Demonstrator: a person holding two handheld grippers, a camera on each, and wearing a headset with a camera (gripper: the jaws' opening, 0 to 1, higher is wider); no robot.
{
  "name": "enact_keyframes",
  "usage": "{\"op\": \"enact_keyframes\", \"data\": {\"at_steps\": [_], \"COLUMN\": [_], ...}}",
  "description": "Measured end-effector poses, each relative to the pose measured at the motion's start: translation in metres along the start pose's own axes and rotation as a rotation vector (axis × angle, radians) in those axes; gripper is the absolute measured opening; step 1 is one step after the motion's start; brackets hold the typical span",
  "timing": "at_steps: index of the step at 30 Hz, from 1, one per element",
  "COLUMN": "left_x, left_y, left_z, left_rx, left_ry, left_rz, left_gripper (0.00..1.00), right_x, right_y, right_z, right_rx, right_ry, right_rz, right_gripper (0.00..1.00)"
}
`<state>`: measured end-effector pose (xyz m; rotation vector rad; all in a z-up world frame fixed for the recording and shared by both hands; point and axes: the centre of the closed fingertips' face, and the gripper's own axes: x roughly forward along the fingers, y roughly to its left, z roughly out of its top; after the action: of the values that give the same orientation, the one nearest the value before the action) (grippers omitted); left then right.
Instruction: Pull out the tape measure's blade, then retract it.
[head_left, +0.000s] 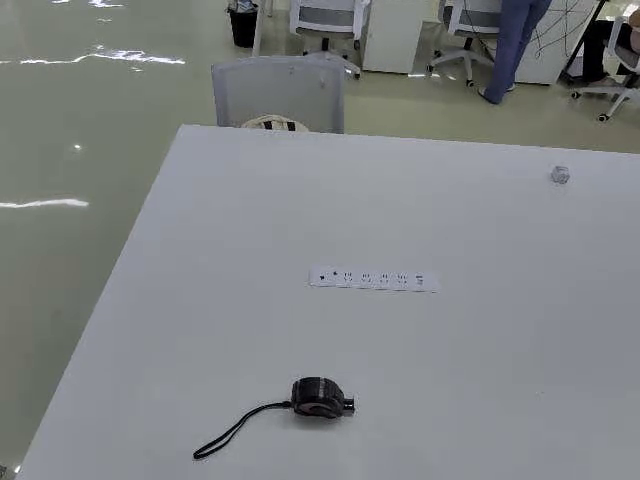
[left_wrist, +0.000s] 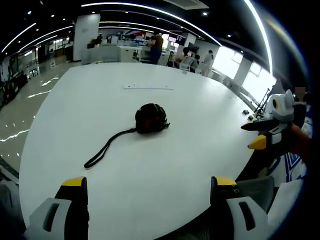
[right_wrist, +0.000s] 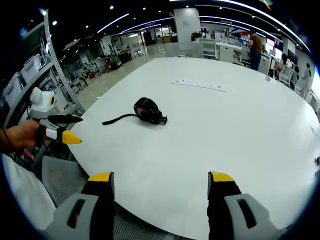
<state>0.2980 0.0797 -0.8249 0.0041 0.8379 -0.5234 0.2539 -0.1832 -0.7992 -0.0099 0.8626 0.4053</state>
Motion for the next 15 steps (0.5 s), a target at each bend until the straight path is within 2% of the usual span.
{"op": "enact_keyframes", "data": {"at_steps": [15], "left_x": [-0.013], "left_y": [0.012], "left_z": [-0.007], "left_rx": [-0.037], "left_ry": [-0.002], "left_rz": [0.022], "left_gripper": [1.00], "right_x": [-0.010], "right_y": [-0.001], "right_z": [-0.003], "right_rx": [0.004], "right_ry": [-0.002], "right_rz": [-0.008], "right_gripper": [0.81]}}
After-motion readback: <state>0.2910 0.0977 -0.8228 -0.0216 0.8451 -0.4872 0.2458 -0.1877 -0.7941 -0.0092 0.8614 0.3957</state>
